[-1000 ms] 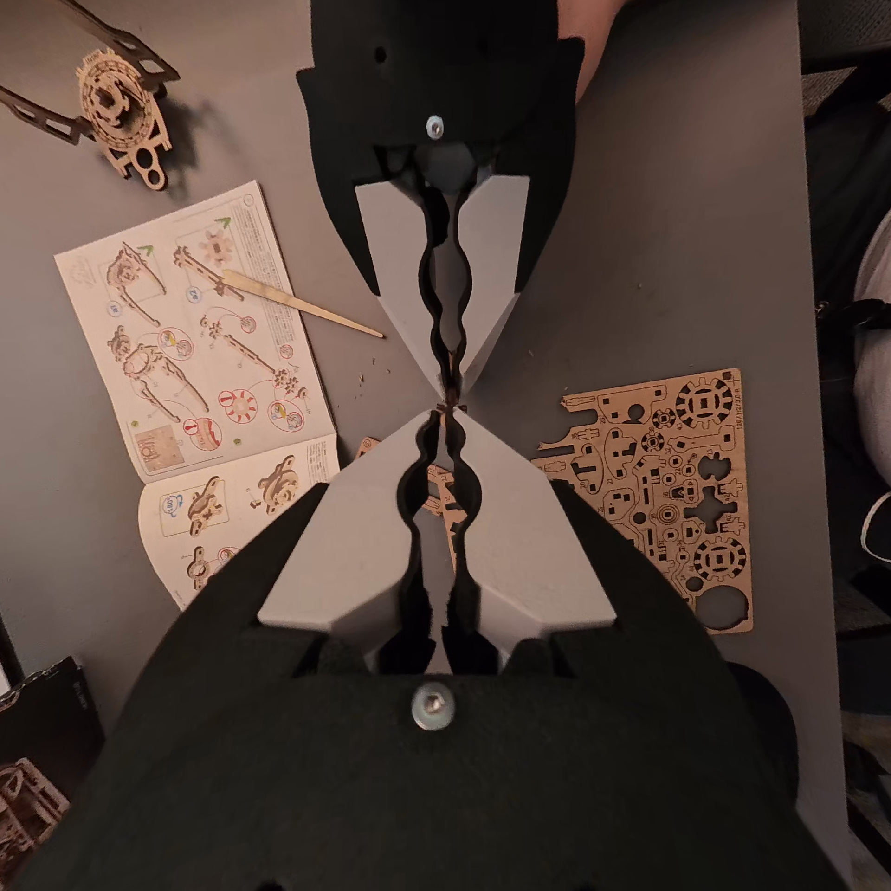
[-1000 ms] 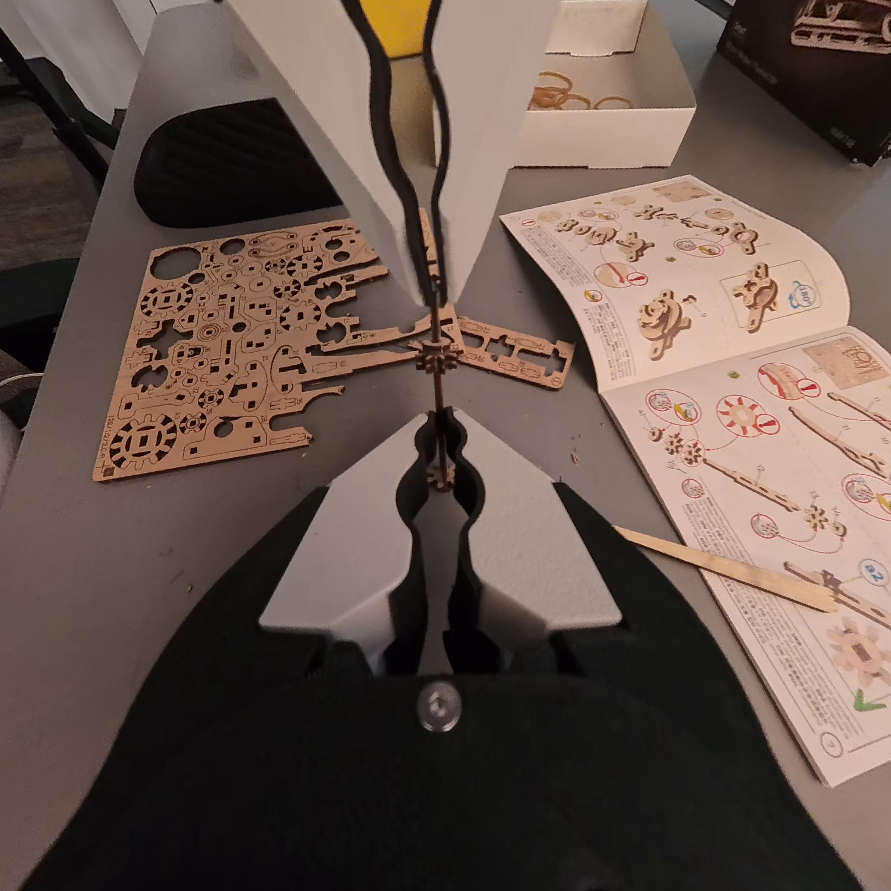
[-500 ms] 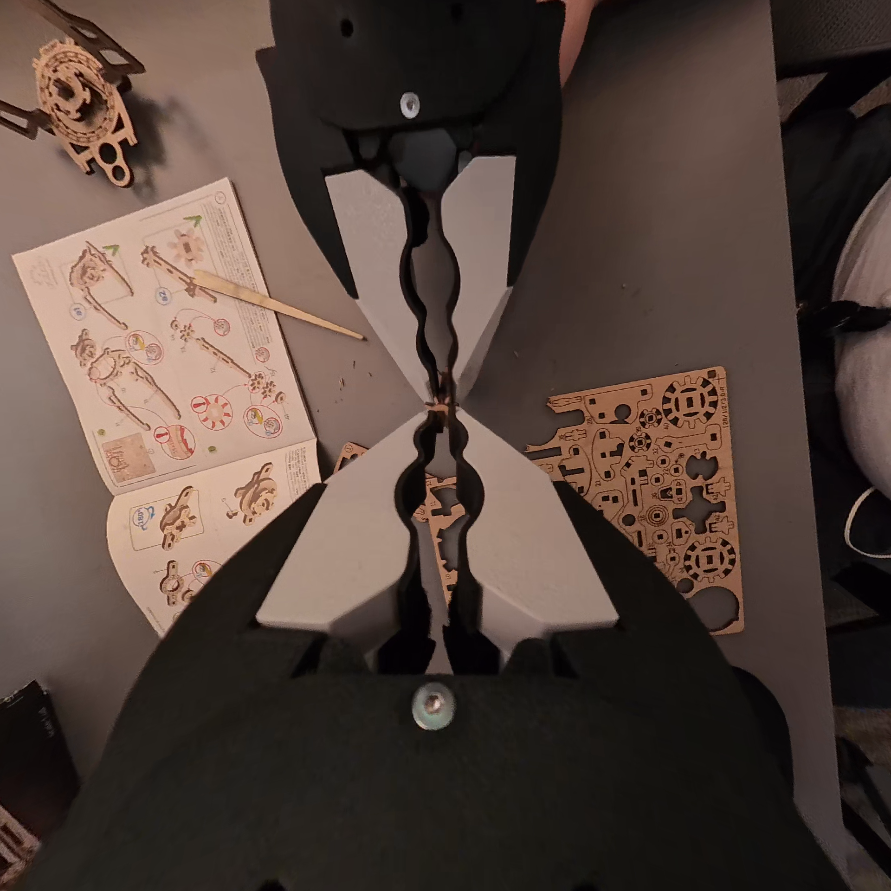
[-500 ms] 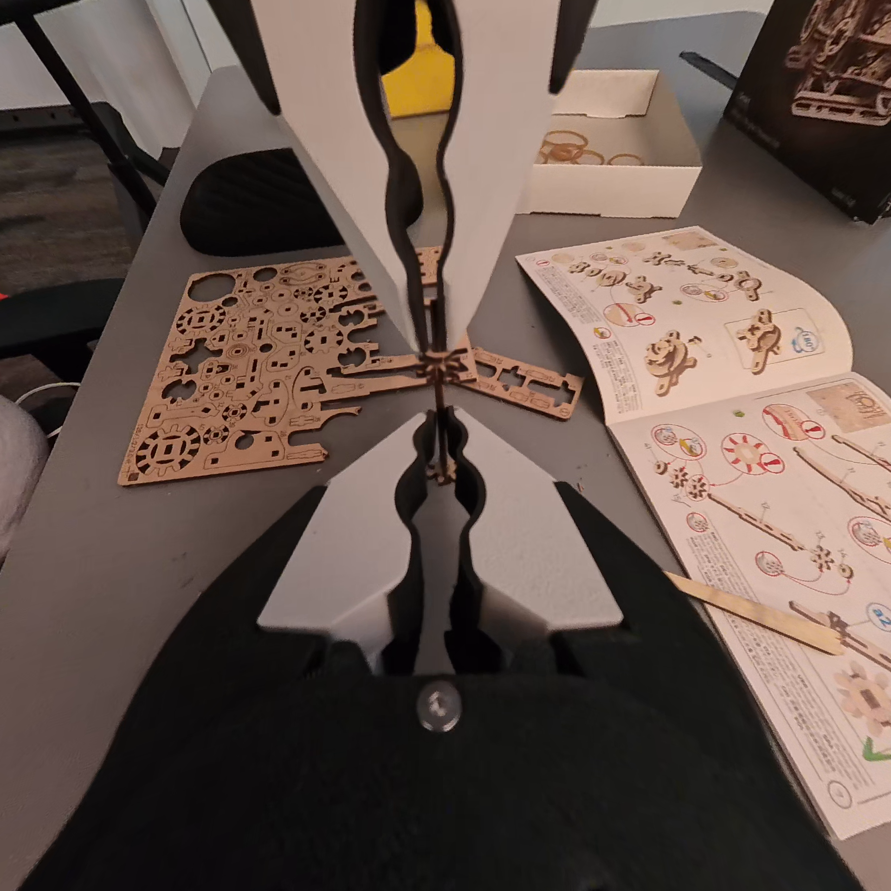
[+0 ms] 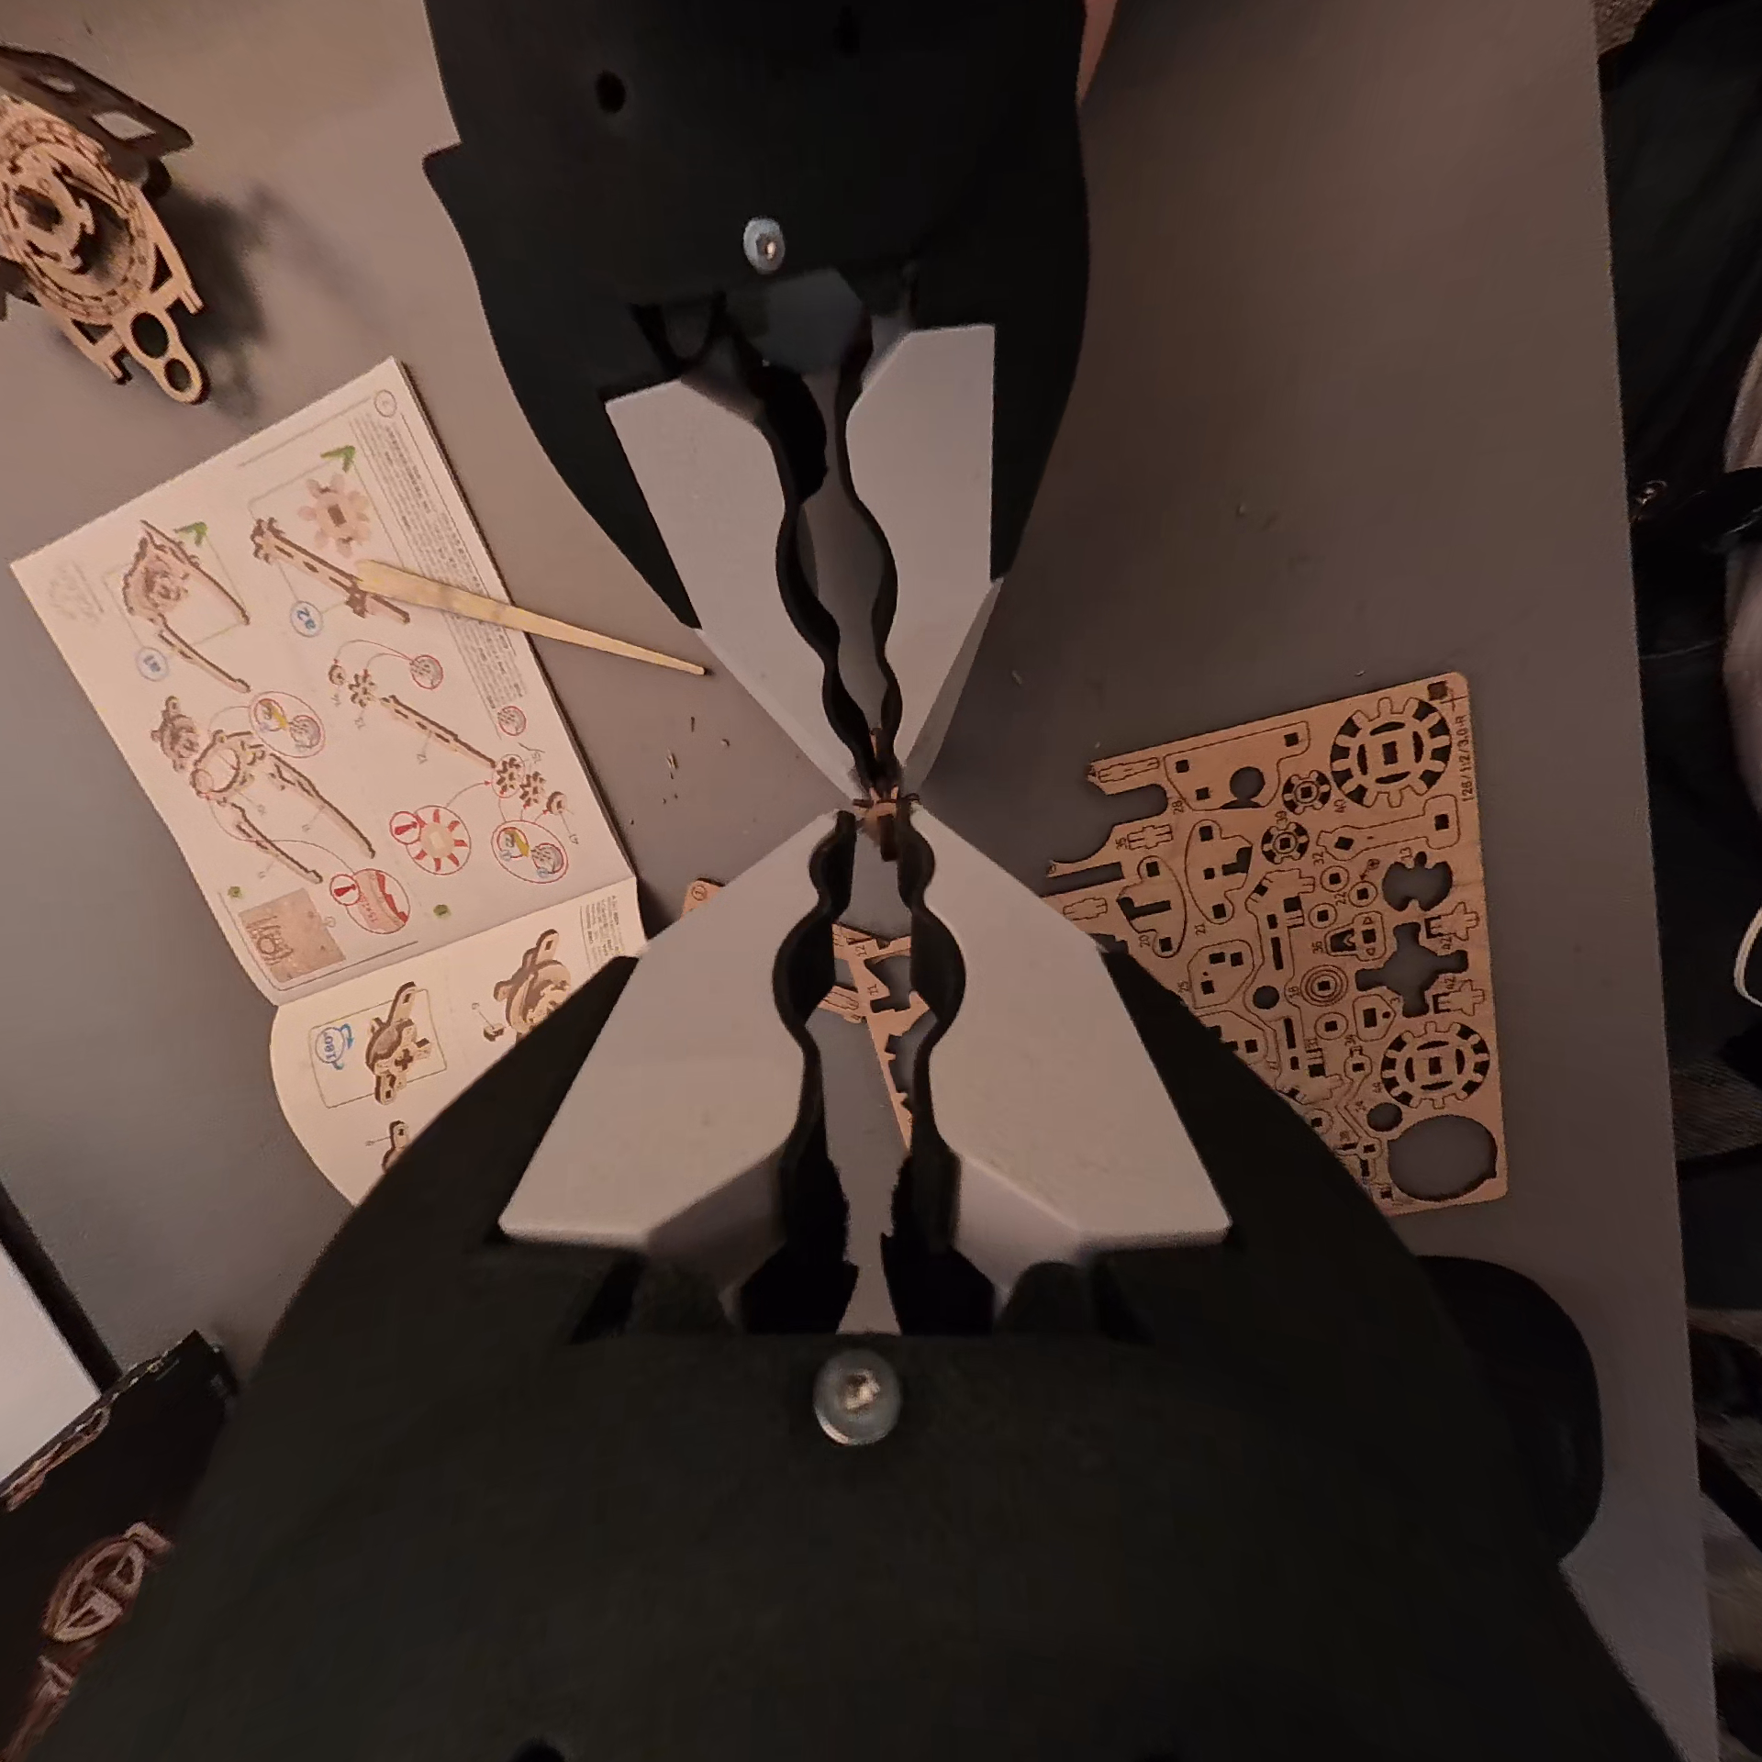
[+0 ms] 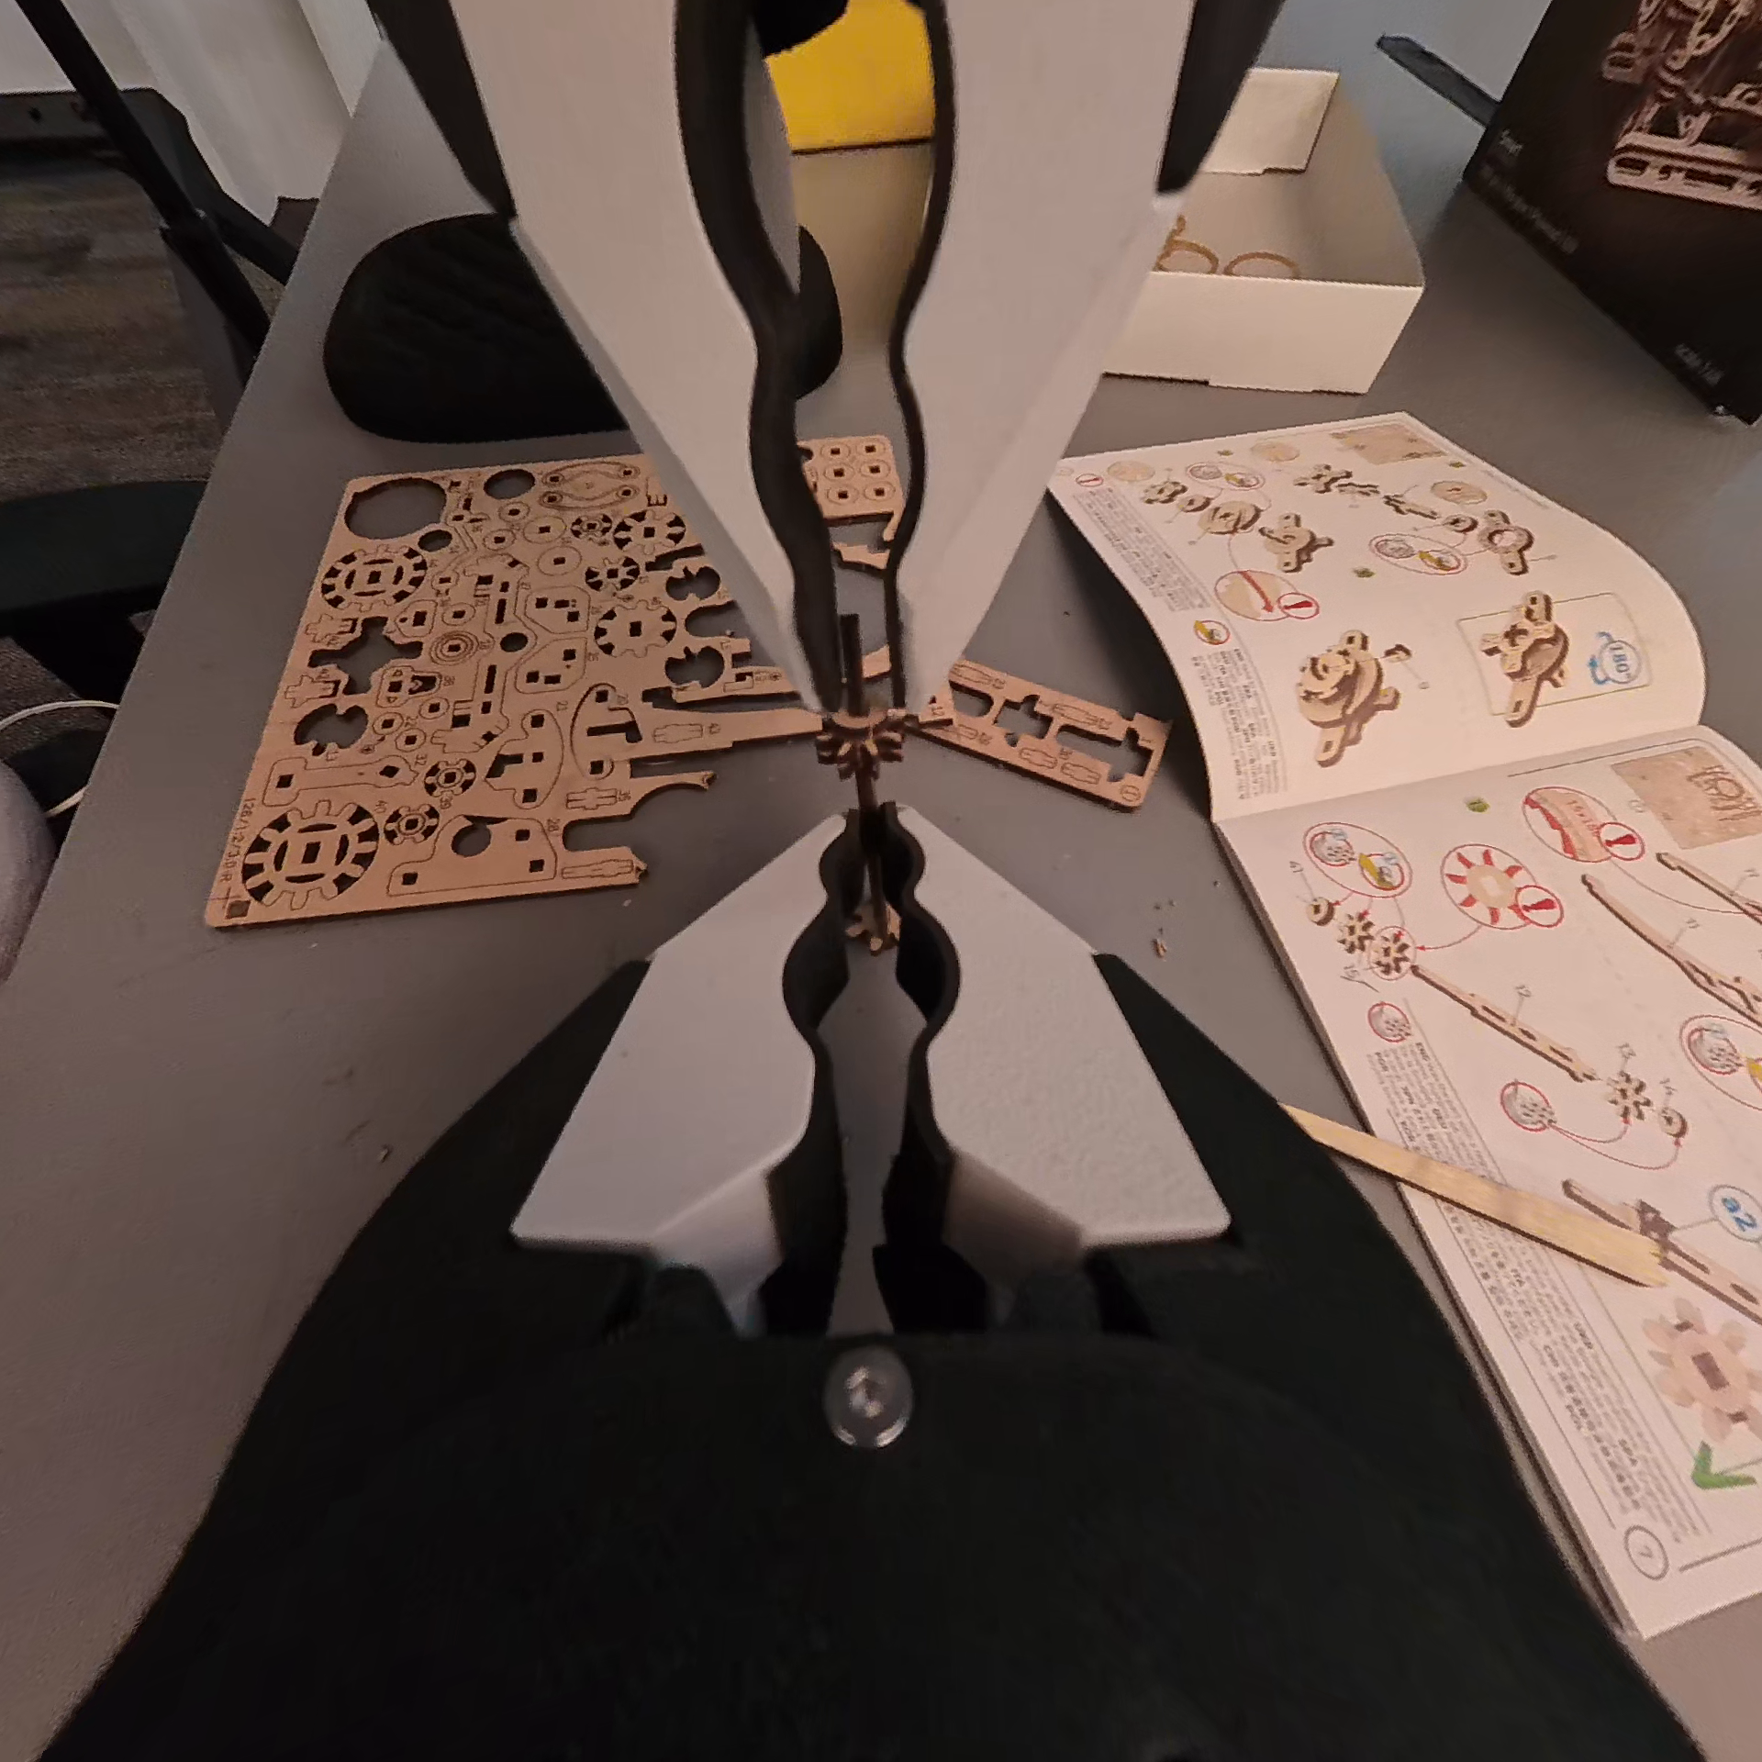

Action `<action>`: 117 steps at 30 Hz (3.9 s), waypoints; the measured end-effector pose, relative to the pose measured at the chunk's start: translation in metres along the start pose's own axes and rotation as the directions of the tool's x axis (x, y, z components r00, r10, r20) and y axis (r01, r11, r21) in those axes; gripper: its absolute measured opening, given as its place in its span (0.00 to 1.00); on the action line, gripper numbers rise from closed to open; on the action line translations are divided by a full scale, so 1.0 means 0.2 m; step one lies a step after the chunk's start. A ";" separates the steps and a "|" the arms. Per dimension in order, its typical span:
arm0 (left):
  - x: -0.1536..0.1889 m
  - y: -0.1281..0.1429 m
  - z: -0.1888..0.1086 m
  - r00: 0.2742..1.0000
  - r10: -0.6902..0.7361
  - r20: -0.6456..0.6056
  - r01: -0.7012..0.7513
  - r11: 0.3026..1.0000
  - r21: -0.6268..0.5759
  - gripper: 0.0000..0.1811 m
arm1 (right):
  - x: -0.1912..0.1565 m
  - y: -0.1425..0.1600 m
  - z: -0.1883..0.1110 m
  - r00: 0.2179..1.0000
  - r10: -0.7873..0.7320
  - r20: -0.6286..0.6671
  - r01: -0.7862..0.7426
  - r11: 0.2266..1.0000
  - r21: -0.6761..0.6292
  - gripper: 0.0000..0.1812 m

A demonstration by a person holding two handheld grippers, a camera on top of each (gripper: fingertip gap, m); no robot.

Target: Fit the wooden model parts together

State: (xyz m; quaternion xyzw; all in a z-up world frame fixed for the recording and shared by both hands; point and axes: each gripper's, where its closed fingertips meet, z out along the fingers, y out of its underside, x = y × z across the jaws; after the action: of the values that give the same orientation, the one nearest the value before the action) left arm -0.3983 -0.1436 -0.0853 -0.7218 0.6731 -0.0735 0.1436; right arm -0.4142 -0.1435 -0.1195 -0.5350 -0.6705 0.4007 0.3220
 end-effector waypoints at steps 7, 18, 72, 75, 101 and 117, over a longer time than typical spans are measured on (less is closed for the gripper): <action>0.00 -0.01 -0.01 1.000 0.016 0.001 -0.016 0.999 0.034 0.02 | 0.00 0.01 -0.01 1.000 0.006 0.008 -0.006 1.000 0.001 0.01; -0.02 -0.04 0.02 1.000 0.008 -0.020 -0.007 0.997 0.079 0.01 | 0.01 0.04 -0.03 0.996 0.079 0.043 -0.077 0.996 -0.035 0.02; -0.04 -0.08 -0.03 0.999 0.051 -0.006 -0.050 0.997 0.057 0.01 | 0.01 0.09 -0.02 0.998 0.066 0.016 -0.064 0.994 -0.088 0.01; -0.03 -0.06 -0.01 0.999 0.041 -0.025 -0.040 0.998 0.045 0.01 | 0.01 0.09 -0.02 0.998 0.067 0.016 -0.065 0.994 -0.088 0.01; 0.00 -0.01 0.05 0.998 0.057 -0.024 -0.056 0.998 0.022 0.00 | 0.01 0.10 -0.01 0.998 0.055 0.010 -0.054 0.993 -0.101 0.01; -0.01 0.02 -0.06 1.000 -0.009 0.018 0.007 0.993 0.118 0.05 | 0.01 0.10 -0.01 0.998 0.059 0.010 -0.057 0.993 -0.101 0.01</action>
State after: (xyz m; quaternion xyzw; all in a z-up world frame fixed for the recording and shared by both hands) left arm -0.4060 -0.1423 -0.0743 -0.7154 0.6633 -0.1070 0.1920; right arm -0.4035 -0.1385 -0.1353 -0.5670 -0.6760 0.3792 0.2787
